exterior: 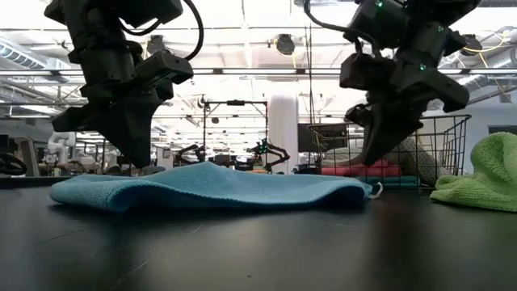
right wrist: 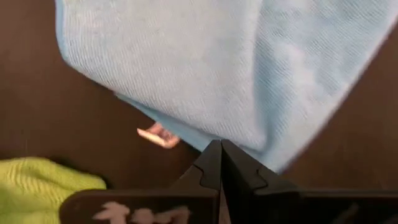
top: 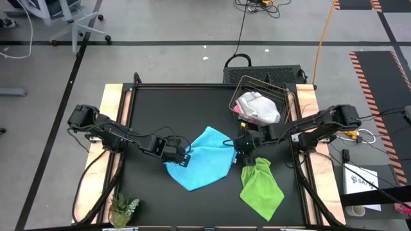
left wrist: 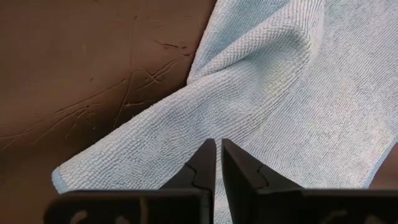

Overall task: Fold microfiber towels
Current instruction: Fold the blue towel

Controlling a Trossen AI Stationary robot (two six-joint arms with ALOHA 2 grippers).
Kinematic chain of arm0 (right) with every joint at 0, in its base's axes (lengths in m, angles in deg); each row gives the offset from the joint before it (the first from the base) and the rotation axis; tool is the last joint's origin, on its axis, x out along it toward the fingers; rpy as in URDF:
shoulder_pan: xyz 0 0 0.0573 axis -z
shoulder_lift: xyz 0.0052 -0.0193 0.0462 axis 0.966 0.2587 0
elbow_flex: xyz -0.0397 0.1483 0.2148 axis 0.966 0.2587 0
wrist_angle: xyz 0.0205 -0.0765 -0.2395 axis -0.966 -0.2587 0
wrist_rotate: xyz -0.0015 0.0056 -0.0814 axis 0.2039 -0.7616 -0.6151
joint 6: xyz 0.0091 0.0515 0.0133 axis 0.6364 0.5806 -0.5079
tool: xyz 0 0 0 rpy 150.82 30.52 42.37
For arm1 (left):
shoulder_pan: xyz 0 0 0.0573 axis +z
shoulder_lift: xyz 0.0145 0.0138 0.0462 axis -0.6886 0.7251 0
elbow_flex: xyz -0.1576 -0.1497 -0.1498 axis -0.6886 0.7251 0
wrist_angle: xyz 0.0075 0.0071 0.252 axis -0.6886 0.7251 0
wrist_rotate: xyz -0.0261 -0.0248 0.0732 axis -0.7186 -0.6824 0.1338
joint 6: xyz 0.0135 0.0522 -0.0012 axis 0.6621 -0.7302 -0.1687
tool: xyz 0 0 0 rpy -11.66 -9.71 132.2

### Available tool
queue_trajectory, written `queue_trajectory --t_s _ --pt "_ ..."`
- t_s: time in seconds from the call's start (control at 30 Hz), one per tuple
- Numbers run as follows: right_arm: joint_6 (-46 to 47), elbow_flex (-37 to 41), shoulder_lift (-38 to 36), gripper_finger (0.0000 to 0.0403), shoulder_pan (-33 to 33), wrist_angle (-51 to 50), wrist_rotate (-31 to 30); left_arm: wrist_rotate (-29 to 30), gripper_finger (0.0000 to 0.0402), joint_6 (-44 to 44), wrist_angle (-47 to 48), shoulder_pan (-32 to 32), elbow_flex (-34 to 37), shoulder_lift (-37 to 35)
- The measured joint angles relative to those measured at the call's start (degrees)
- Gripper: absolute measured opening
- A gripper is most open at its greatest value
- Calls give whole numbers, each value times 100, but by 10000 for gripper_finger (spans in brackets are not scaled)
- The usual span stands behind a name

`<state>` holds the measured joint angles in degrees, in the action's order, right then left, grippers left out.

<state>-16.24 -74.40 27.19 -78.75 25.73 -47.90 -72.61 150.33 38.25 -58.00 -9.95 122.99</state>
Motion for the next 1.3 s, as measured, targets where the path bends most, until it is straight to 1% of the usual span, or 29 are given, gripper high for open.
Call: queue_trajectory --t_s 0.23,0.37,0.5,0.7,0.8,1.03,1.2,1.3 --pt "81 2 664 0 -336 683 -14 20 26 13 0 0 0 0" --pt "185 2 823 0 -418 764 -17 21 26 24 -2 0 0 -2" --pt "185 0 822 0 -432 656 -13 22 26 22 -2 0 0 -2" --pt "132 -13 786 0 -421 -101 63 28 26 20 -1 0 0 -2" --pt "122 -24 776 0 -421 -318 85 33 26 -5 0 0 0 -2" --pt "308 11 460 0 -427 -6 104 37 26 -13 1 0 0 -2" --pt "196 4 394 0 -425 104 -355 52 26 -11 2 0 0 -2" --pt "188 -7 490 0 -423 371 -332 57 26 -11 3 0 0 -2"
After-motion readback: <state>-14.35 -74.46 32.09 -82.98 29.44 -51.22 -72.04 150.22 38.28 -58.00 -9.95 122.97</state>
